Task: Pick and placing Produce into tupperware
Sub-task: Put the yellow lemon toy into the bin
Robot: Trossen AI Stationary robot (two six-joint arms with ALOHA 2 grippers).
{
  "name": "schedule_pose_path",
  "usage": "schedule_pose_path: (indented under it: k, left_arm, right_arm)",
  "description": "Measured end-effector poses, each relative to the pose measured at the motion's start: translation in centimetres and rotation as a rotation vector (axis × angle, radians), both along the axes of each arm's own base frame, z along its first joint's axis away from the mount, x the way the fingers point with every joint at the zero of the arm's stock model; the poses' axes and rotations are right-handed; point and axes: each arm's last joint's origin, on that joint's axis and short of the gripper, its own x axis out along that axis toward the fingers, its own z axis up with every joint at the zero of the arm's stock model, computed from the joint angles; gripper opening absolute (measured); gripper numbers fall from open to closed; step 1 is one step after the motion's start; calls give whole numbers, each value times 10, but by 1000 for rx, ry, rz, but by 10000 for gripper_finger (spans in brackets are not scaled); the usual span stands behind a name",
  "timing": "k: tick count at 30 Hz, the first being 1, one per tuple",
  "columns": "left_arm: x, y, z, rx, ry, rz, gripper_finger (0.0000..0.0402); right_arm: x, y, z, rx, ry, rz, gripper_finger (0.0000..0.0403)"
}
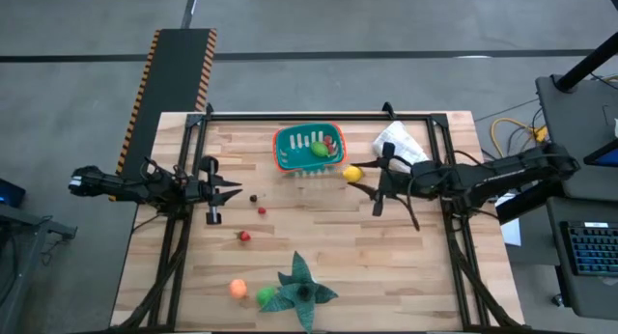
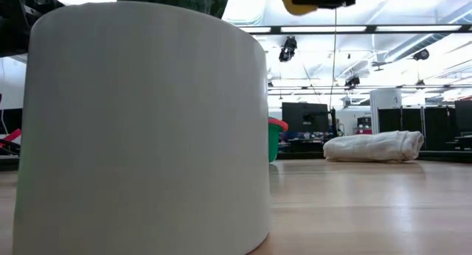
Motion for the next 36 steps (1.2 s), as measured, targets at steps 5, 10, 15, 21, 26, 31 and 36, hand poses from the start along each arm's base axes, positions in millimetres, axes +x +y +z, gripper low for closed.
schedule_pose_path:
  k: [5,10,15,21,26,31,36]
  left_arm:
    - [0,0,0,0,2,-1,46]
    - [0,0,0,0,0,0,46]
    - [0,0,0,0,0,0,46]
    - [0,0,0,0,-1,0,46]
    - [0,0,0,0,-1,0,46]
    - [0,0,0,0,-2,0,46]
    - [0,0,0,0,-2,0,46]
  right_arm:
    - [-9,-2,-10,41,17,-12,190]
    - [-17,-3,-27,96,34,-25,190]
    - [-25,-4,-46,143,21,-35,190]
    - [-34,-5,-71,207,-18,-45,190]
    - [-41,-7,-91,262,-55,-52,190]
    - [-48,-8,-106,326,-94,-57,190]
    - [-53,-8,-115,376,-132,-51,190]
